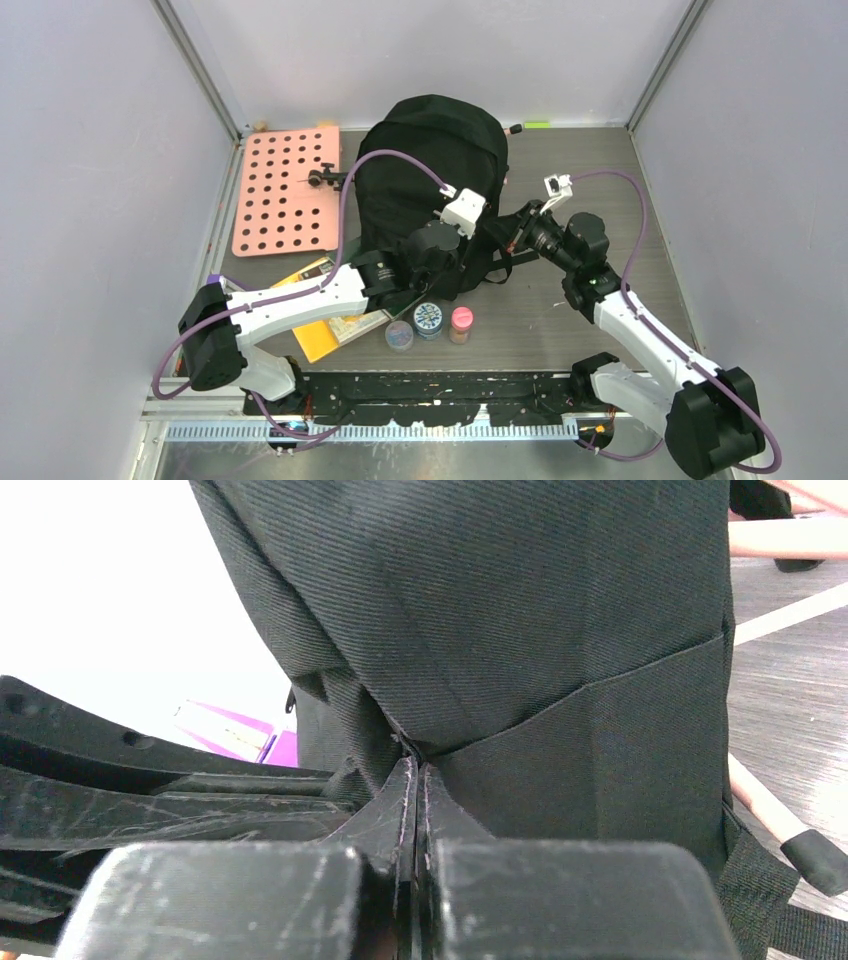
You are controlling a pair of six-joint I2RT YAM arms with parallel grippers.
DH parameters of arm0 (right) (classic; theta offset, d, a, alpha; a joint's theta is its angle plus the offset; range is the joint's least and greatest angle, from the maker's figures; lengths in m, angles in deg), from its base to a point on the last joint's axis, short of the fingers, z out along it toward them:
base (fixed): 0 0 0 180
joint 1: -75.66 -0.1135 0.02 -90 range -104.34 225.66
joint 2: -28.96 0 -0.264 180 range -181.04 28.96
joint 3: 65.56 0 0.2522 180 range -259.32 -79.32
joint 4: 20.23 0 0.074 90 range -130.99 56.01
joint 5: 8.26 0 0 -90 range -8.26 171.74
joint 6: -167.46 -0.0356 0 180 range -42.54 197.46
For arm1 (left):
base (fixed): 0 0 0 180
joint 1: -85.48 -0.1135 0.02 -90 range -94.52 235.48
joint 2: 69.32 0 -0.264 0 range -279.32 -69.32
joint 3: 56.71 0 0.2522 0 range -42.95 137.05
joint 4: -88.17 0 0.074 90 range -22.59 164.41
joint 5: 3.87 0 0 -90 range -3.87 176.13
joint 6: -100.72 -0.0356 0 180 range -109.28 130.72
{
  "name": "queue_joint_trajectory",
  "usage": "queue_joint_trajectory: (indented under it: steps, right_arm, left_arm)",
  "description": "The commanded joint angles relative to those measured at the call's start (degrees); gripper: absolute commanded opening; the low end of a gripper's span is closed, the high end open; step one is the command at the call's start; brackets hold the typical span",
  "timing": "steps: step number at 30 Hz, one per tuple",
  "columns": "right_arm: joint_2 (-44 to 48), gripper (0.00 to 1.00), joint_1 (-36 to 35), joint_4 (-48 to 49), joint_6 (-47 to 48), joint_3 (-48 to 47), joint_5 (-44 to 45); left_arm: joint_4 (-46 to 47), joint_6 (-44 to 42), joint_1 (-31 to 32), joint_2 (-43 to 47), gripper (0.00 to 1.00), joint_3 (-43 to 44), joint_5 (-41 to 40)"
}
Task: Pack the student bag
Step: Unzip the student bag at the center of the board.
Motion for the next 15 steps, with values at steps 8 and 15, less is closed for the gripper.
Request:
queue_joint_trajectory:
  steps: [8,15]
  right_arm:
    - [7.44,0.01,0.13,0.34,-0.20,-3.82,3.26]
    - [7.16,0.01,0.13,0.74,-1.20,-6.71,5.80]
  left_arm:
    - [-3.27,-0.60,0.07,1.76,0.00,-0.12,-5.40]
    - [-4.07,-0.83,0.04,1.66,0.00,-0.28,-4.36]
